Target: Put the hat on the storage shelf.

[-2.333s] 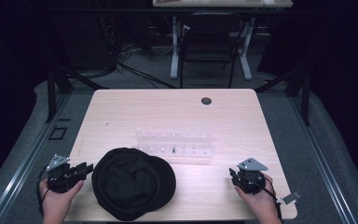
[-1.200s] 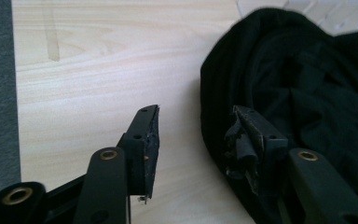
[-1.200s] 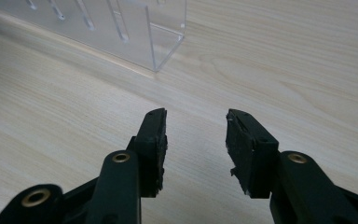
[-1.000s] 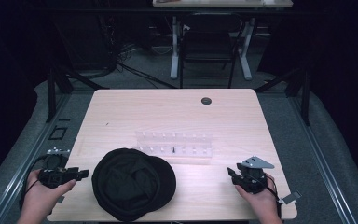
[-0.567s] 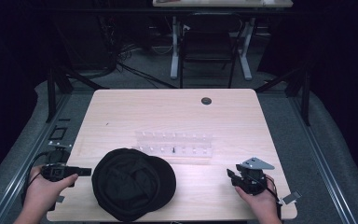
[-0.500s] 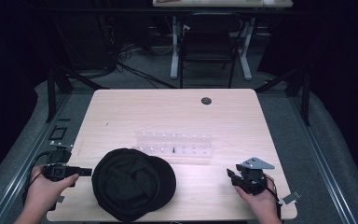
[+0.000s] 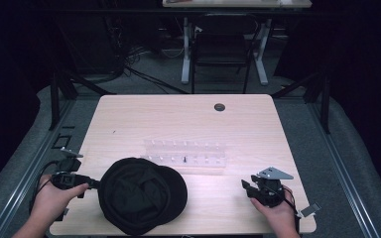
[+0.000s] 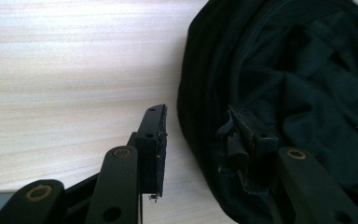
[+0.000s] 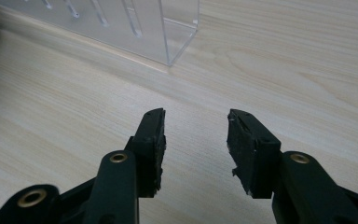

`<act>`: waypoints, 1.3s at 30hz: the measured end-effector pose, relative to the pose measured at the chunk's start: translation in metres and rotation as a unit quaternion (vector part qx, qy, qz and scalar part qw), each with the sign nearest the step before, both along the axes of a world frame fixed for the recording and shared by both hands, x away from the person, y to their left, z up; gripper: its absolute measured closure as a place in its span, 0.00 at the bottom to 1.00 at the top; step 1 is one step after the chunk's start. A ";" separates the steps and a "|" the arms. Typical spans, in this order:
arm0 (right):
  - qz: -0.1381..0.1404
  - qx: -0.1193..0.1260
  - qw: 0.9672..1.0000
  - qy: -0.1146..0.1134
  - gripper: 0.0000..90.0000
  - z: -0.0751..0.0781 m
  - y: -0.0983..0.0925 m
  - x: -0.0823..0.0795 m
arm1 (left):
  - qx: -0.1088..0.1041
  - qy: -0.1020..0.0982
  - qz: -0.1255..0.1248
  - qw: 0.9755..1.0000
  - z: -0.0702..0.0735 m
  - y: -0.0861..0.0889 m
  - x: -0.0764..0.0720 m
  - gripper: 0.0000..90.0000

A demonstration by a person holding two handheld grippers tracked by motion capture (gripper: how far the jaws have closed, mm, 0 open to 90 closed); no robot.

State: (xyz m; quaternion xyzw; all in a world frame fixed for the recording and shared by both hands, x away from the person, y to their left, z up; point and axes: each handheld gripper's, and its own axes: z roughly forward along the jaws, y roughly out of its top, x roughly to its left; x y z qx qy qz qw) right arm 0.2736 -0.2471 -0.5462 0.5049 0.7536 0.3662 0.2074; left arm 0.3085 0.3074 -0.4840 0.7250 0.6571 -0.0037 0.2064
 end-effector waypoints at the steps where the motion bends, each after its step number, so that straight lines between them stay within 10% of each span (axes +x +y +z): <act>1: 0.000 0.000 1.000 0.000 0.63 0.000 0.000 0.000 | 0.002 0.002 -0.003 1.000 -0.001 0.000 0.000 0.66; 39: 0.013 0.007 1.000 0.015 0.62 -0.004 0.004 0.002 | -0.011 0.034 -0.001 0.999 -0.039 -0.005 0.001 0.77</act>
